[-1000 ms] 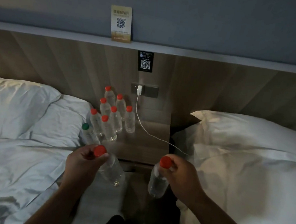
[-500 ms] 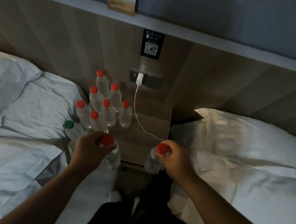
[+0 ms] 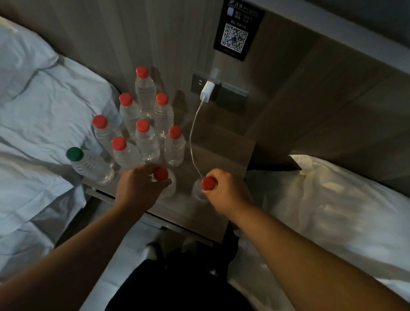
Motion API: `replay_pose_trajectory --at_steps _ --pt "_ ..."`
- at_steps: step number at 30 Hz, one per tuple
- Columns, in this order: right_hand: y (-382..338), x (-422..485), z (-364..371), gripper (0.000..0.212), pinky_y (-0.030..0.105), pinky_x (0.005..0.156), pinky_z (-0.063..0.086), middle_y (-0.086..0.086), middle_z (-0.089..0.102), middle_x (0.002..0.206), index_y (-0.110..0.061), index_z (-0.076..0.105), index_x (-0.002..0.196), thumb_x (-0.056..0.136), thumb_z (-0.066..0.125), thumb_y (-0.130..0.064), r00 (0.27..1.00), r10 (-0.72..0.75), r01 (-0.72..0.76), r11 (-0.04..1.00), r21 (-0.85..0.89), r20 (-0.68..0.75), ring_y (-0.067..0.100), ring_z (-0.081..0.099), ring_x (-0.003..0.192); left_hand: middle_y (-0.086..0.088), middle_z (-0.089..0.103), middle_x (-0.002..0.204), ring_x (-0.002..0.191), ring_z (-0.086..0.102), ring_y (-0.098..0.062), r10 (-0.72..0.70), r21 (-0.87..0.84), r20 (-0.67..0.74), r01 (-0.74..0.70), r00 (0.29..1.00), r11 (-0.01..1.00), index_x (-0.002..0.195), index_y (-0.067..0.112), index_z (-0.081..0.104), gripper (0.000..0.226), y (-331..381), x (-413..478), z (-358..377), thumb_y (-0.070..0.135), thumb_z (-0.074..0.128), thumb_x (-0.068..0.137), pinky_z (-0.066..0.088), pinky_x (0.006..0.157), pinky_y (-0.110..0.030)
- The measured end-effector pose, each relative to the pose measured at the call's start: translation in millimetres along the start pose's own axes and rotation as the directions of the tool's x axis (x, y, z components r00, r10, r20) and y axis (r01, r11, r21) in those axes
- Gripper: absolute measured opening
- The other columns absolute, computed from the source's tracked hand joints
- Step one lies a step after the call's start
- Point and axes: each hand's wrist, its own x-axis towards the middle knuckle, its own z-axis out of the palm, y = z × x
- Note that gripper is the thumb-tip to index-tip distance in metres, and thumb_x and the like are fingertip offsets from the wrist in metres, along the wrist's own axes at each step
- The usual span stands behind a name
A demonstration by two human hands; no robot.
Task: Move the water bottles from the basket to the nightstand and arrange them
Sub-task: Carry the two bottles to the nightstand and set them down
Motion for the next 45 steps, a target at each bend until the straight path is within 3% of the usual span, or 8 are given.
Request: replay_pose_trajectory --at_steps 7,10,13,16,18,24,34,45 --pt "17.0 16.7 2.9 0.032 0.037 0.082 0.054 0.006 0.070 0.104 -0.021 0.062 0.104 0.076 0.076 -0.028 0.997 -0.051 0.053 0.998 -0.024 0.054 0.025 0.065 0.097 0.002 0.072 0.094 0.088 0.066 -0.016 -0.030 -0.051 0.026 0.031 0.999 0.998 0.099 0.022 0.071 0.023 -3.3 7.1 18.1 0.026 0.080 0.078 0.054 0.082 -0.036" --pt "22.0 17.0 5.3 0.036 0.032 0.085 0.053 0.002 0.068 0.108 -0.021 0.061 0.112 0.079 0.075 -0.027 0.997 -0.050 0.048 0.998 0.043 0.056 0.019 0.063 0.100 0.000 0.069 0.097 0.091 0.064 -0.017 -0.016 -0.058 0.013 0.017 1.000 0.998 0.105 0.016 0.069 0.026 -5.8 1.6 27.5 0.020 0.078 0.080 0.049 0.082 -0.030" --pt "22.6 21.2 10.3 0.041 0.030 0.090 0.050 0.002 0.065 0.116 -0.021 0.058 0.121 0.083 0.072 -0.024 0.994 -0.039 0.026 0.992 0.125 0.100 0.019 0.060 0.108 0.000 0.068 0.108 0.102 0.063 -0.019 -0.078 -0.116 -0.008 0.077 0.997 0.990 0.114 0.018 0.065 0.037 -3.9 0.7 34.6 0.021 0.078 0.080 0.049 0.087 -0.032" --pt "23.2 26.8 13.8 0.042 0.025 0.087 0.045 0.002 0.064 0.115 -0.021 0.056 0.124 0.084 0.070 -0.020 0.989 -0.014 -0.009 0.988 0.152 0.146 0.016 0.059 0.106 0.013 0.053 0.115 0.108 0.050 -0.008 -0.071 -0.169 0.029 0.075 0.997 0.983 0.133 0.018 0.053 0.060 3.7 0.9 39.9 0.015 0.078 0.078 0.040 0.087 -0.021" --pt "23.4 31.3 15.3 0.045 0.024 0.086 0.045 0.001 0.062 0.112 -0.020 0.055 0.123 0.082 0.072 -0.018 0.985 0.005 -0.030 0.990 0.139 0.175 0.014 0.056 0.101 0.015 0.045 0.115 0.108 0.043 -0.005 -0.091 -0.198 0.045 0.098 0.995 0.975 0.139 0.017 0.046 0.070 4.2 3.0 44.4 0.010 0.078 0.078 0.035 0.090 -0.024" --pt "18.3 49.5 18.4 0.036 0.038 0.080 0.055 0.002 0.064 0.098 -0.026 0.052 0.102 0.075 0.076 -0.022 0.988 -0.060 0.058 0.998 0.019 0.144 0.024 0.063 0.093 0.010 0.059 0.101 0.098 0.057 -0.014 -0.092 -0.205 -0.017 0.086 0.996 0.975 0.113 0.019 0.062 0.037 -13.5 19.5 54.1 0.012 0.075 0.080 0.040 0.083 -0.027" --pt "-2.3 76.8 16.8 0.032 0.029 0.071 0.048 0.000 0.060 0.090 -0.018 0.053 0.097 0.077 0.077 -0.022 0.978 -0.198 0.195 0.980 0.043 0.063 0.021 0.060 0.085 0.011 0.060 0.105 0.100 0.056 -0.011 -0.081 -0.170 -0.114 0.061 0.990 0.984 0.115 0.025 0.060 0.039 -22.1 40.1 46.5 0.017 0.076 0.080 0.042 0.085 -0.028" --pt "-11.0 83.5 17.1 0.034 0.031 0.071 0.046 0.003 0.057 0.099 -0.018 0.050 0.104 0.079 0.072 -0.026 0.986 -0.148 0.147 0.989 0.012 0.073 0.022 0.058 0.089 0.000 0.065 0.116 0.107 0.059 -0.018 -0.060 -0.097 -0.146 0.046 0.987 0.994 0.118 0.021 0.058 0.037 -23.5 50.8 39.3 0.019 0.071 0.084 0.048 0.092 -0.035"
